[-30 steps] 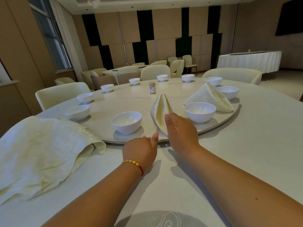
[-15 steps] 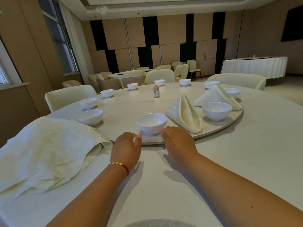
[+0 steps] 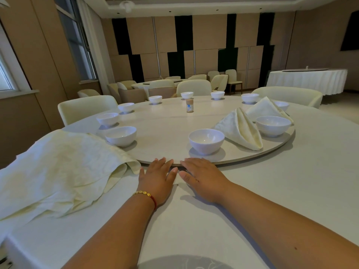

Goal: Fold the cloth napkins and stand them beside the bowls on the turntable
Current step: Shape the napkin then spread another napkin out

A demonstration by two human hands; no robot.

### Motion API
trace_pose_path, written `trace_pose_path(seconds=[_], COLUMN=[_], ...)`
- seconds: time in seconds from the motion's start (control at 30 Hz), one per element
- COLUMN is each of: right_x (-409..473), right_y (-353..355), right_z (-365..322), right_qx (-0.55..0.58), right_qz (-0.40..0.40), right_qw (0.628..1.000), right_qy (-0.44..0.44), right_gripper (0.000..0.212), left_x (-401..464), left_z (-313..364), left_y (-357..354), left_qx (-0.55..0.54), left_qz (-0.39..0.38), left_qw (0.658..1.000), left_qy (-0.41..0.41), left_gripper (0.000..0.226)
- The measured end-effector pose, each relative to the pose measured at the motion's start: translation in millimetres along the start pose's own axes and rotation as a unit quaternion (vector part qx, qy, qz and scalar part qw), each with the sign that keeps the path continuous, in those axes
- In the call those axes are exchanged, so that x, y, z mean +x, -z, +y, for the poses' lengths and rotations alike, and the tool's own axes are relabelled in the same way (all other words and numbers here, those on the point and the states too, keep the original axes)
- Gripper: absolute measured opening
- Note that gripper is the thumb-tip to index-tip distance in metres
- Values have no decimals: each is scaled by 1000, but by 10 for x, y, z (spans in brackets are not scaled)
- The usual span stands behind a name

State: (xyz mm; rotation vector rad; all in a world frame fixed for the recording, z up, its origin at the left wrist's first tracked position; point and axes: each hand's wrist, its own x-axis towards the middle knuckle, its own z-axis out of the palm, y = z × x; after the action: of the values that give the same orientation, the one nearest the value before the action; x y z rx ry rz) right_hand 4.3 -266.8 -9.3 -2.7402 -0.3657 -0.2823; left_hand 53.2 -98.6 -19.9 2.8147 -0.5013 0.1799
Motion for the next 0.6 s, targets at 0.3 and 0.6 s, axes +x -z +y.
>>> trace_pose_path(seconds=[0.3,0.6], right_x=[11,4], right_y=[-13,-52], right_z=[51,146], right_qx=[-61,-85], right_qz=[-20,14], right_qw=[998,996], right_qy=[-21,-20], right_gripper=[102,99], left_x=[-187,-627], left_z=[-128,-1124], left_y=[126,652], left_qx=[-79,17], left_qz=[101,242], left_qw=[991,944], left_qy=[24,224], left_gripper=[48,36])
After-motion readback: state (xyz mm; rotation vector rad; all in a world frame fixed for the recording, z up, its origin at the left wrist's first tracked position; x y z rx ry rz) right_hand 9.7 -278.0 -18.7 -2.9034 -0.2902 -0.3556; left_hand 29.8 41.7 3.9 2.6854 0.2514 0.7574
